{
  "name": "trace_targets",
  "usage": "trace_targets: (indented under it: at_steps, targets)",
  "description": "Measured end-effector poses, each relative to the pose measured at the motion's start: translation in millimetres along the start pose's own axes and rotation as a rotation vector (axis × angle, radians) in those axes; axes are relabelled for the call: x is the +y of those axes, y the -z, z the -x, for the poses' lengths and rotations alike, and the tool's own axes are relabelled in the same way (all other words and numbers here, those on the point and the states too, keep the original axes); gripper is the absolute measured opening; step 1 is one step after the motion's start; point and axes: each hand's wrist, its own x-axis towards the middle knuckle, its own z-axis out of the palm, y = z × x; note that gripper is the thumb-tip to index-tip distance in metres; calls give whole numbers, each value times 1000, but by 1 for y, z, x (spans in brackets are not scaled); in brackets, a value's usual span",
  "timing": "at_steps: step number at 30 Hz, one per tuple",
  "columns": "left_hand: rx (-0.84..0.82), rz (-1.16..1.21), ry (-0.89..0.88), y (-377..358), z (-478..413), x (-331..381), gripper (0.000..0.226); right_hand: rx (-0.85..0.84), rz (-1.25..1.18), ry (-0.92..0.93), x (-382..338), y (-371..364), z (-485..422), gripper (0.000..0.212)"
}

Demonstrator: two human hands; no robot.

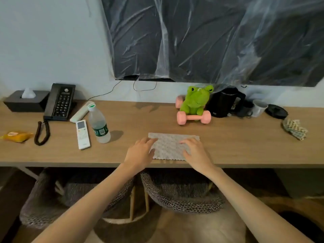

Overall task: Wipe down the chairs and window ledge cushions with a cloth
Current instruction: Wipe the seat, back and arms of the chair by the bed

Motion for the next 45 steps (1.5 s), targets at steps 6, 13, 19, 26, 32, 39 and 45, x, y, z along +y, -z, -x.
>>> trace_targets:
  at_steps: [6, 13, 19, 26, 32, 39, 45]
  targets:
    - [-215, -24, 86, -59, -51, -17, 49, -185, 29, -79, 40, -47, -47, 32]
    - [-294, -24, 119, -109, -88, -39, 48, -361, 130, -17, 75, -89, -85, 41]
    - [-188, -105, 115, -128, -104, -50, 36, -333, 274, 116, 92, -108, -101, 32]
    - [-54, 4, 180, -113, -98, -56, 32, -289, 112, 52, 79, -87, -114, 30]
    - [207, 131, 135, -53, -65, -48, 26, -101, -67, 116, 34, -57, -100, 29]
    - [454, 205, 80, 12, 30, -58, 19, -32, -184, 275, -56, -40, -50, 25]
    - [398, 316, 106, 33, 146, -89, 16, -52, -277, 277, -139, -75, 30, 21]
